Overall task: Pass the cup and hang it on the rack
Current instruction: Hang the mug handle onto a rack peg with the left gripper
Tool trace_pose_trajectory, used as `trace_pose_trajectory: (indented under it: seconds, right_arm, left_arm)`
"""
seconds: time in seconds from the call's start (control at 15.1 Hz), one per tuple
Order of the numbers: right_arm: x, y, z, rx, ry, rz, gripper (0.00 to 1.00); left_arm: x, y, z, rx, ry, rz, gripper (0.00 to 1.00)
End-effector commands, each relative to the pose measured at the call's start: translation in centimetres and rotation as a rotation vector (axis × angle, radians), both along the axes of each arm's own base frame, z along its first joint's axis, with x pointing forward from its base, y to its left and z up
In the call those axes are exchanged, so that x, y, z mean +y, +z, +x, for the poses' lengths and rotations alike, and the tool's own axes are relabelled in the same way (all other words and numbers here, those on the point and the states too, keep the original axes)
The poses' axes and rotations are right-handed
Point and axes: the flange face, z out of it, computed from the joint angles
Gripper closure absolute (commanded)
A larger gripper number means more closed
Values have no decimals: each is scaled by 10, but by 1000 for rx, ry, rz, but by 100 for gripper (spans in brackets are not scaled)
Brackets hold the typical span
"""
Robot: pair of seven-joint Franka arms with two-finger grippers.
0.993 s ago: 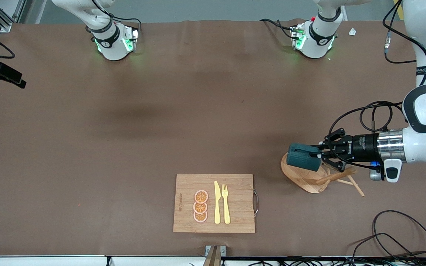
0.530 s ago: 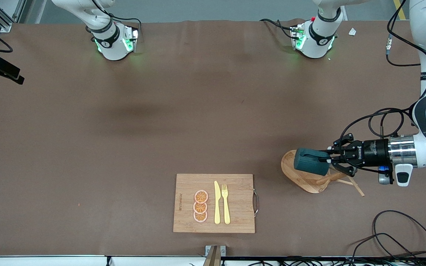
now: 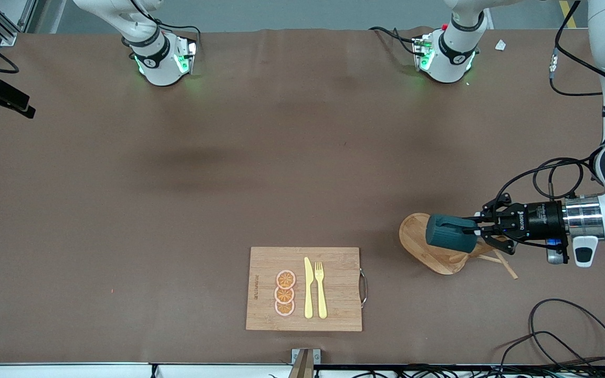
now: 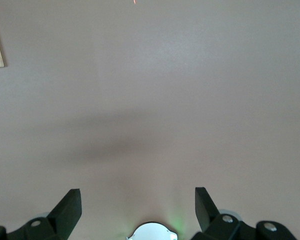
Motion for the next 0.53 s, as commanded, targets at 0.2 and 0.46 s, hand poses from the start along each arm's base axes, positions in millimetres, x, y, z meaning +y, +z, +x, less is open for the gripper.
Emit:
trace_pose_trajectory:
  seconds: [0.2,0.46]
  right_arm:
    - [-3,5,-8,-3,44,15,0]
    - [-1,8,-7,-11,46,39,0]
  left_arm:
    - [19,-7,0,-16,-10,-57,97]
    - [27,-16,1,-3,2,-61,96]
